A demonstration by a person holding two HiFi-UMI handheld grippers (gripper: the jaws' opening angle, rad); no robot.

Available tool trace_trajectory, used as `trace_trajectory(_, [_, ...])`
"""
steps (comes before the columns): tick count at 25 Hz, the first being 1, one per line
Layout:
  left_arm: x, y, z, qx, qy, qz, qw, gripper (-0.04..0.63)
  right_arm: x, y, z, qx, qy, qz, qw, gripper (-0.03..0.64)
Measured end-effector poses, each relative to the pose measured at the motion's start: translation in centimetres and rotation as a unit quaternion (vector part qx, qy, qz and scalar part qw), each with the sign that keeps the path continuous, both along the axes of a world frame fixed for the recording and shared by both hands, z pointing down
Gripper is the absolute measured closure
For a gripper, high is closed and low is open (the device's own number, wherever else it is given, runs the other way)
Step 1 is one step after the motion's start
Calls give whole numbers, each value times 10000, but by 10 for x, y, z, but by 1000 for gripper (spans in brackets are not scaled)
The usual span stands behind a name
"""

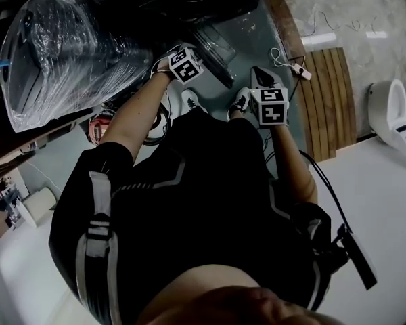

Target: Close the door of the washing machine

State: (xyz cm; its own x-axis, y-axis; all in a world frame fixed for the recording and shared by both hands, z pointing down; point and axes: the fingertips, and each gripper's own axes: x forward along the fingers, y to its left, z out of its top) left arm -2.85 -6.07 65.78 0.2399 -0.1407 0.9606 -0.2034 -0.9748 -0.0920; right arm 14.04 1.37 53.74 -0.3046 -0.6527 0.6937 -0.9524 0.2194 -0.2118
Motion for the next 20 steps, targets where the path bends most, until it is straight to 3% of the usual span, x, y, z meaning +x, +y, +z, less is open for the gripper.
trace_trajectory(4, [11, -14, -8, 86, -221, 206, 9995, 439, 20, -7, -2, 78, -52, -43, 9999, 612])
trace_trajectory(7, [12, -22, -9, 225, -605, 680, 9956, 437, 32, -9, 2, 61, -52, -57, 10000, 612])
trace_trajectory(13, [24, -42, 12, 513, -1311, 1982, 9700, 437, 43, -13, 23, -190, -39, -170, 9997, 612])
trace_trajectory(15, [30, -48, 21, 612, -1322, 2205, 9645, 437, 39, -14, 31, -279, -13, -295, 9992, 612])
trace_trajectory(20, [42, -65, 34, 771, -1210, 2388, 9604, 439, 36, -26, 45, -507, 83, -247, 9984, 612])
